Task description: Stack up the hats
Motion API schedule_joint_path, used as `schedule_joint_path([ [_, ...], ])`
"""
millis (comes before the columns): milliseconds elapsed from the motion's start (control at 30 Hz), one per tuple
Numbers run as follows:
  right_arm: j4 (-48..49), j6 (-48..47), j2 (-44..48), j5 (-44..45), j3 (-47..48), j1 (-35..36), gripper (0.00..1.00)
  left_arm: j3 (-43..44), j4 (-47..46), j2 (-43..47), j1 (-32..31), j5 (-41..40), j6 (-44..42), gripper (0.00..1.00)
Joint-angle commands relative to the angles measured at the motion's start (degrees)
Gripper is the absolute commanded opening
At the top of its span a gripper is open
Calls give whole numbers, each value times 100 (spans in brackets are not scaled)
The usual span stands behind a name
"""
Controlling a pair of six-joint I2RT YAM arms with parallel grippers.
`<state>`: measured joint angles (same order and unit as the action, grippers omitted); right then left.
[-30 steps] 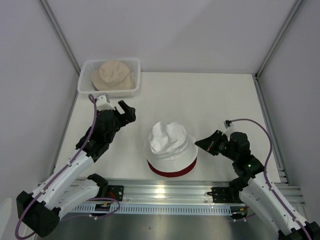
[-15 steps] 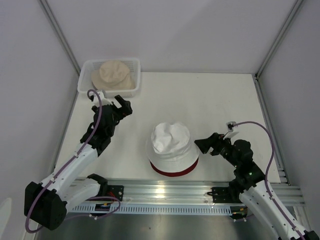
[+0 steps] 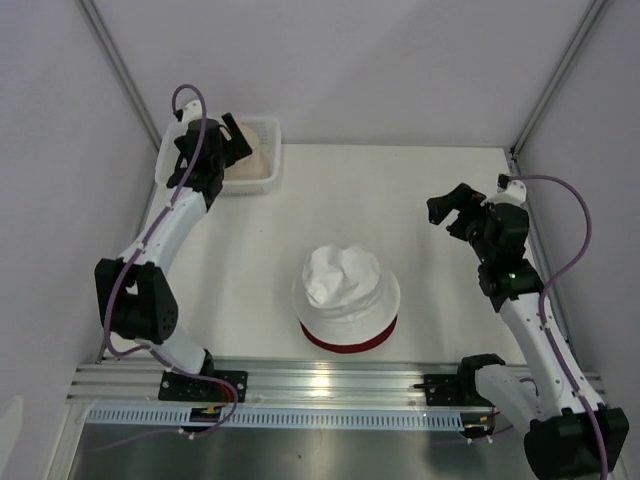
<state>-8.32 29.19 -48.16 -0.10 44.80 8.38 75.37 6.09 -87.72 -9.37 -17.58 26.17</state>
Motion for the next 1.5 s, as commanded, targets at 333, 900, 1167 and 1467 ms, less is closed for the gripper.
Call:
schedule_joint_path([
  [333, 1016, -265, -1573, -473, 618, -109, 99, 3315, 1571, -2969, 374, -307, -1052, 100],
  [900, 1289, -230, -2276, -614, 899, -197, 99, 3589, 834, -3778, 734, -96, -930, 47],
  [1167, 1262, -256, -2268, -562, 934, -197, 99, 3572, 613, -3735, 866, 228, -895, 1],
  [1467, 1280, -265, -2057, -491, 829, -214, 99, 2738, 209, -2426, 893, 1045, -1070, 1],
])
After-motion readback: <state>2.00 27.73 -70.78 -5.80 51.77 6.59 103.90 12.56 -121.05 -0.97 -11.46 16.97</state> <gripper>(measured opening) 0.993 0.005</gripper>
